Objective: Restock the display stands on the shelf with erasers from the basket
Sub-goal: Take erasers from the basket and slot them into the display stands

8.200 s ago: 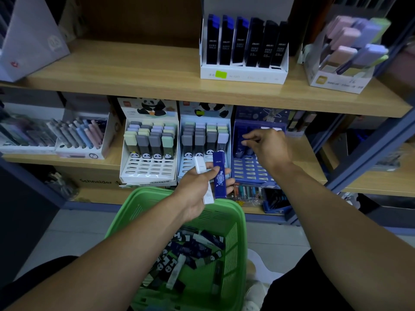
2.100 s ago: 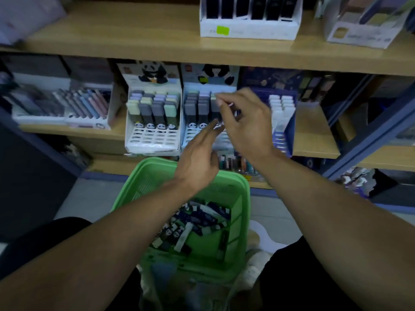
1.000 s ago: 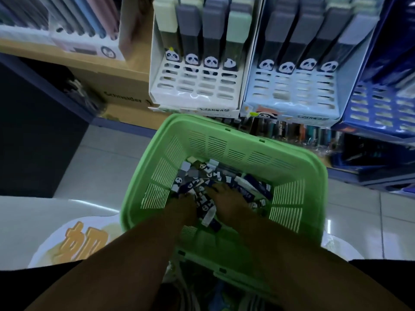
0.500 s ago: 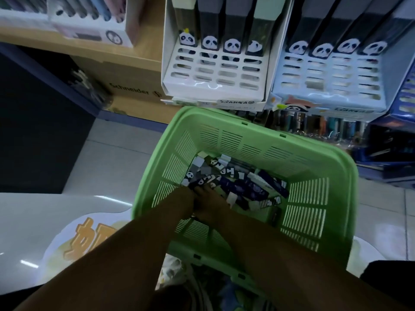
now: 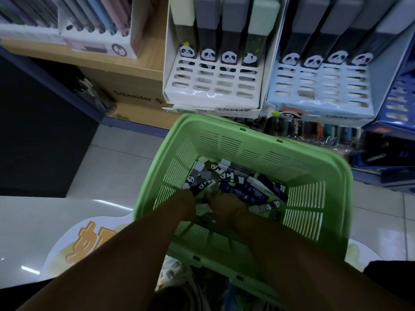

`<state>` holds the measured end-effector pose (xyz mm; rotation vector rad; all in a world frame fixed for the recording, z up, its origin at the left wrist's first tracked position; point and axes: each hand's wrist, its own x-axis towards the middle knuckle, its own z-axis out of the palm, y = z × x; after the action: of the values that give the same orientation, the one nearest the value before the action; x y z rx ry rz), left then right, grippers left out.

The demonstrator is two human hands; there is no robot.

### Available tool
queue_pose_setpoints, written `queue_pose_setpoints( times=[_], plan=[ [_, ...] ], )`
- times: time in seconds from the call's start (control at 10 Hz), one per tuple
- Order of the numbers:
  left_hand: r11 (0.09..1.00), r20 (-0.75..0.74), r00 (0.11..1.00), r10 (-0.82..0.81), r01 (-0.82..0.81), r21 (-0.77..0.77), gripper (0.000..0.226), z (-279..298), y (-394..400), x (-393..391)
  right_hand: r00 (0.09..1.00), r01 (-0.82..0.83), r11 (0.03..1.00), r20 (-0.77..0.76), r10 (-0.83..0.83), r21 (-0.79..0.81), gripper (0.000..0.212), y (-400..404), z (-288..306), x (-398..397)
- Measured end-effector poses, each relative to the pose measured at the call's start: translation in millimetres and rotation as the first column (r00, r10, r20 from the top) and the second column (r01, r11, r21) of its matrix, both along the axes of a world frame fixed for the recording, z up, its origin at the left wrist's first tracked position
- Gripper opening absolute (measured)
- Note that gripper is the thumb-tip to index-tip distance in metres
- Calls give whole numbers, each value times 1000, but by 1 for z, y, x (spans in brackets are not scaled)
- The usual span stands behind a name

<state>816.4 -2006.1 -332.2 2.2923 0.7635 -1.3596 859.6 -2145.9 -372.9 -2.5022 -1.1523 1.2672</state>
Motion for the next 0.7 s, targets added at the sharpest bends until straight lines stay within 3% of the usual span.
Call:
queue_pose_setpoints(
  times=[0.1, 0.2, 0.3, 0.4, 0.5, 0.6, 0.7],
  plan=[
    [998, 2, 998, 57, -57, -20, 28, 25, -1, -1, 974, 219, 972, -72, -213, 85, 87, -15, 16, 9],
    [930, 140, 927, 348, -323, -173, 25, 40, -5, -6, 916, 387, 913, -161, -366, 127, 64, -21, 47, 19],
    [715, 166, 733, 660, -546, -436, 74, 68, -22, -8, 846, 522, 831, -237, -477, 191, 46, -23, 84, 22],
    [315, -45, 444, 895, -700, -641, 108, 97, -46, -12, 781, 621, 739, -297, -550, 263, 38, -23, 127, 16],
    [25, -173, 267, 948, -606, -795, 86, 156, -80, -15, 703, 710, 603, -320, -634, 363, 26, -26, 168, 3],
    [-81, -191, 167, 967, -511, -856, 84, 199, -110, -18, 679, 712, 557, -216, -702, 428, 43, -34, 209, -12],
    [-169, -246, 98, 964, -486, -858, 83, 252, -139, -25, 713, 622, 652, 31, -701, 434, 57, -48, 248, -20]
  ],
)
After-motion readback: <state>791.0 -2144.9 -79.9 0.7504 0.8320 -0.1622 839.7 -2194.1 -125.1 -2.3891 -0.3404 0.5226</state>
